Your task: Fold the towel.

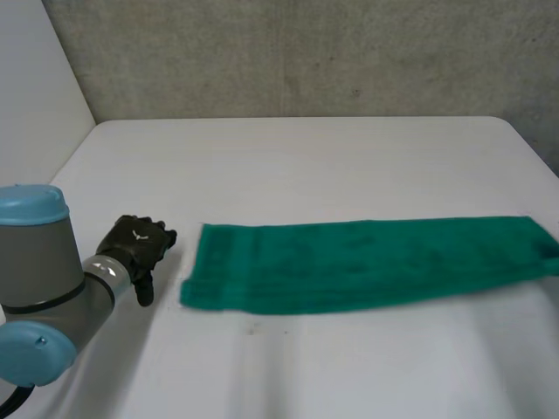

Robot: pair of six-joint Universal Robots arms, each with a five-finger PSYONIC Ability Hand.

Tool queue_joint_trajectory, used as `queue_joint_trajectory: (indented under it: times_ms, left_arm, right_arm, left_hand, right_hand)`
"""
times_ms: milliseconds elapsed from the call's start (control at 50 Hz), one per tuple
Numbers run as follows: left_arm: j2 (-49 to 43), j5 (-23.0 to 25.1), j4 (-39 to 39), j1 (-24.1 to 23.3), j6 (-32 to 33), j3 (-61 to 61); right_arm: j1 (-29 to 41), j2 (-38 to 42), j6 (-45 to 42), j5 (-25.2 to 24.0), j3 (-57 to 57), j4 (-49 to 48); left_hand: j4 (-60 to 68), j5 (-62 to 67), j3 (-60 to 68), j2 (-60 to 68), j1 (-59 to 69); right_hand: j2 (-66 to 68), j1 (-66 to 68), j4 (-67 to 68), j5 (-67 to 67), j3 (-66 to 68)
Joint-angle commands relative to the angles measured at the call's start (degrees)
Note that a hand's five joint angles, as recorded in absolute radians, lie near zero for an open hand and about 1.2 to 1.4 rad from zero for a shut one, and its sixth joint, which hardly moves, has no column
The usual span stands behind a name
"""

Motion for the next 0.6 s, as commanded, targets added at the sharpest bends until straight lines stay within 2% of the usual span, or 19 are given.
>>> queue_joint_trajectory:
  times_ms: [20, 80, 120, 140, 180, 200, 220, 280, 300, 360, 380, 440, 460, 520, 540, 560, 580, 600]
  left_arm:
    - [3.2, 0.1, -0.2, 0.5, 0.0, -0.6]
    - [4.5, 0.2, -0.2, 0.6, -0.1, -0.8]
    - [4.8, 0.3, -0.2, 0.5, -0.1, -0.8]
    - [5.0, 0.2, -0.1, 0.4, -0.1, -0.7]
    - [5.3, 0.0, -0.1, 0.2, -0.2, -0.5]
    - [5.4, 0.0, -0.1, -0.1, -0.3, -0.4]
    - [5.8, -0.1, -0.1, -0.3, -0.5, -0.3]
    - [6.8, -0.1, 0.0, -1.0, -0.9, -0.1]
    - [7.4, -0.1, 0.3, -2.0, -1.0, 0.3]
    - [7.9, -0.1, 0.5, -4.3, -1.4, 0.9]
    - [8.0, -0.2, 0.6, -5.6, -2.3, 1.4]
    - [8.0, -0.2, 0.5, -7.6, -4.2, 2.4]
    - [8.0, -0.2, 0.5, -8.6, -5.7, 2.9]
    - [8.0, -0.2, 0.6, -10.1, -7.7, 3.8]
    - [7.6, -0.1, 0.6, -11.1, -8.8, 4.6]
    - [7.5, -0.1, 0.6, -11.6, -9.3, 5.0]
    - [7.3, -0.1, 0.6, -12.1, -9.7, 5.4]
    - [7.2, -0.1, 0.7, -12.7, -10.0, 5.8]
  right_arm:
    - [-4.3, -2.7, -6.6, 1.0, -4.7, 0.7]
    - [-0.2, -5.7, -4.3, 0.6, -6.5, 1.3]
    - [4.7, -7.1, -2.1, 0.1, -7.4, 1.4]
    - [9.6, -7.8, 0.3, -0.1, -8.6, 1.4]
    - [14.3, -8.5, 2.4, -0.4, -9.3, 1.2]
    - [14.3, -8.5, 2.4, -0.4, -9.3, 1.2]
    - [22.4, -8.8, 4.2, -0.7, -10.0, 0.8]
    - [31.9, -8.4, 5.1, -1.3, -10.5, 0.2]
    - [38.0, -7.7, 5.2, -1.7, -10.8, -0.5]
    - [46.4, -5.6, 5.1, -1.9, -10.5, -2.1]
    - [51.2, -3.2, 5.0, -1.9, -10.1, -3.0]
    - [55.0, -0.7, 5.0, -1.6, -9.7, -3.2]
    - [58.7, 2.3, 5.4, -2.0, -8.6, -3.7]
    - [60.1, 3.9, 5.2, -2.3, -7.1, -4.9]
    - [60.2, 4.4, 5.1, -1.7, -6.2, -6.1]
    - [60.1, 4.4, 5.2, -1.6, -5.8, -6.6]
    - [60.0, 4.5, 5.5, -1.5, -5.4, -7.2]
    - [60.0, 4.0, 6.0, -0.9, -4.7, -8.2]
  left_hand:
    - [-0.2, 0.1, -0.8, -0.2, -0.8]
    - [-0.5, -0.2, -1.1, -0.5, -1.2]
    - [-0.5, -0.2, -1.1, -0.5, -1.2]
    - [-0.5, -0.2, -1.1, -0.5, -1.2]
    - [-0.7, -0.4, -1.3, -0.7, -1.3]
    - [-0.7, -0.4, -1.3, -0.7, -1.3]
    - [-0.8, -0.6, -1.4, -0.8, -1.5]
    - [-1.2, -0.9, -1.8, -1.2, -1.8]
    - [-2.3, -2.1, -2.9, -2.3, -3.0]
    - [-3.9, -3.6, -4.5, -3.9, -4.5]
    - [-4.0, -3.7, -4.6, -4.0, -4.7]
    - [-4.0, -3.7, -4.6, -4.0, -4.7]
    - [-4.0, -3.7, -4.6, -4.0, -4.7]
    - [-4.0, -3.7, -4.6, -4.0, -4.7]
    - [-4.0, -3.7, -4.6, -4.0, -4.7]
    - [-4.0, -3.7, -4.6, -4.0, -4.7]
    - [-4.0, -3.7, -4.6, -4.0, -4.7]
    - [-4.0, -3.7, -4.6, -4.0, -4.7]
  right_hand:
    - [12.6, 25.1, 12.0, 13.9, 12.6]
    - [12.6, 25.1, 12.0, 13.9, 12.6]
    - [12.6, 25.1, 12.0, 13.9, 12.6]
    - [12.6, 25.1, 12.0, 13.9, 12.6]
    - [12.6, 25.1, 12.0, 13.9, 12.6]
    - [12.6, 25.1, 12.0, 13.9, 12.6]
    - [12.6, 25.1, 12.0, 13.9, 12.6]
    - [12.6, 25.1, 12.0, 13.9, 12.6]
    - [12.6, 25.1, 12.0, 13.9, 12.6]
    - [12.6, 25.1, 12.0, 13.9, 12.6]
    - [12.6, 25.1, 12.0, 13.9, 12.6]
    - [12.6, 25.1, 12.0, 13.9, 12.6]
    - [12.6, 25.1, 12.0, 13.9, 12.6]
    - [12.6, 25.1, 12.0, 13.9, 12.6]
    - [2.3, 14.8, 1.7, 3.6, 2.3]
    - [-13.6, -1.1, -14.2, -12.3, -13.6]
    - [-32.4, -19.9, -33.0, -31.1, -32.4]
    - [-57.4, -44.9, -58.0, -56.1, -57.4]
